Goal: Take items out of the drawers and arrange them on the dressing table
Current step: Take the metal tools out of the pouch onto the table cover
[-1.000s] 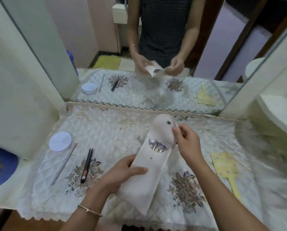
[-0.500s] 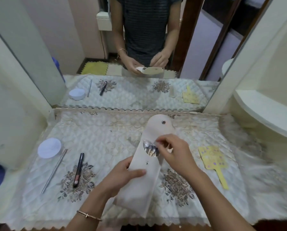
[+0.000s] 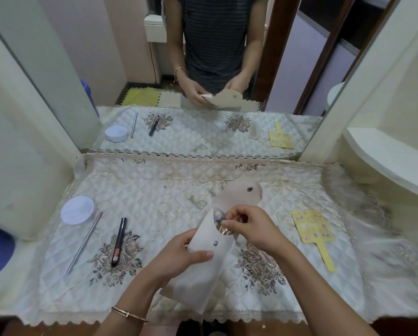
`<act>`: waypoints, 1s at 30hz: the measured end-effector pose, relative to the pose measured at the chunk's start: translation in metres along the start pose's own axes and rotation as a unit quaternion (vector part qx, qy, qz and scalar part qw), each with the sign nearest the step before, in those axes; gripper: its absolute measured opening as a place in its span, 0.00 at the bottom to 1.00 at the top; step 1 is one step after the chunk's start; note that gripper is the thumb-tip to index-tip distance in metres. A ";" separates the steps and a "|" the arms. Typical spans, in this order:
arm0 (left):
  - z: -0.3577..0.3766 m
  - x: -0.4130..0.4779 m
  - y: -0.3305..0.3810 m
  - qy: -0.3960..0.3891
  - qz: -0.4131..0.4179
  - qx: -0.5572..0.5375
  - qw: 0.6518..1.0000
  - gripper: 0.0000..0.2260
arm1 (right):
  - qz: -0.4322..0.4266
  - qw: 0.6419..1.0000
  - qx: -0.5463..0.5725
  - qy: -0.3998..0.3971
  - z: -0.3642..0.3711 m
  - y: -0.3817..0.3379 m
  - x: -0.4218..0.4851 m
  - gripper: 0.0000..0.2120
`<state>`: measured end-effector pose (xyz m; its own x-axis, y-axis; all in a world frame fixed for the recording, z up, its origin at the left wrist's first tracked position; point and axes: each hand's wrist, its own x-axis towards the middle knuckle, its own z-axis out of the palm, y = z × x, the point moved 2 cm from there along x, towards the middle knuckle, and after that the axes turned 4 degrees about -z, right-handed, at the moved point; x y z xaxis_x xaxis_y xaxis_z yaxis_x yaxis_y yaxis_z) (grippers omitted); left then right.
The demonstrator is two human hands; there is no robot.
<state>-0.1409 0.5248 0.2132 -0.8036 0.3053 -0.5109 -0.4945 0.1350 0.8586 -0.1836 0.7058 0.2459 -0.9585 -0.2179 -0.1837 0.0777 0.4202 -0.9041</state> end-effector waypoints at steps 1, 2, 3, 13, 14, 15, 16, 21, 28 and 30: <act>-0.001 0.000 0.000 -0.003 -0.001 0.001 1.000 0.15 | 0.000 1.000 0.021 0.003 -0.001 0.001 0.001 0.05; -0.002 -0.001 0.000 -0.007 -0.003 0.002 1.000 0.14 | 0.001 0.999 0.042 0.010 -0.004 0.002 0.001 0.04; -0.004 -0.001 0.000 -0.012 -0.006 0.004 1.000 0.14 | 0.003 0.998 0.062 0.020 -0.007 0.002 0.003 0.04; -0.025 -0.006 -0.032 0.035 -0.071 0.031 0.996 0.16 | 0.026 0.946 0.281 0.159 -0.059 0.009 0.023 0.10; -0.029 -0.007 -0.035 0.064 -0.072 0.034 0.995 0.16 | 0.022 0.943 0.283 0.174 -0.063 0.012 0.026 0.10; -0.032 -0.007 -0.037 0.091 -0.072 0.038 0.992 0.15 | 0.020 0.943 0.277 0.181 -0.068 0.016 0.028 0.10; -0.035 -0.007 -0.039 0.116 -0.073 0.037 0.990 0.14 | 0.022 0.948 0.264 0.175 -0.071 0.020 0.030 0.10; -0.035 -0.007 -0.041 0.155 -0.089 -0.055 0.982 0.15 | 0.129 0.991 0.033 -0.003 -0.054 0.062 0.042 0.09; -0.015 -0.001 -0.035 0.129 -0.088 -0.080 0.984 0.16 | 0.020 0.964 -0.261 0.034 -0.023 0.067 0.047 0.15; -0.010 0.002 -0.033 0.120 -0.083 -0.075 0.986 0.18 | -0.044 0.977 -0.195 0.072 -0.012 0.047 0.035 0.11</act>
<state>-0.1293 0.5114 0.1832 -0.7532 0.0572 -0.6553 -0.6555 0.0185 0.7550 -0.2167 0.7284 0.2015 -0.9876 -0.1538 -0.0308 -0.0898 0.7152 -0.6931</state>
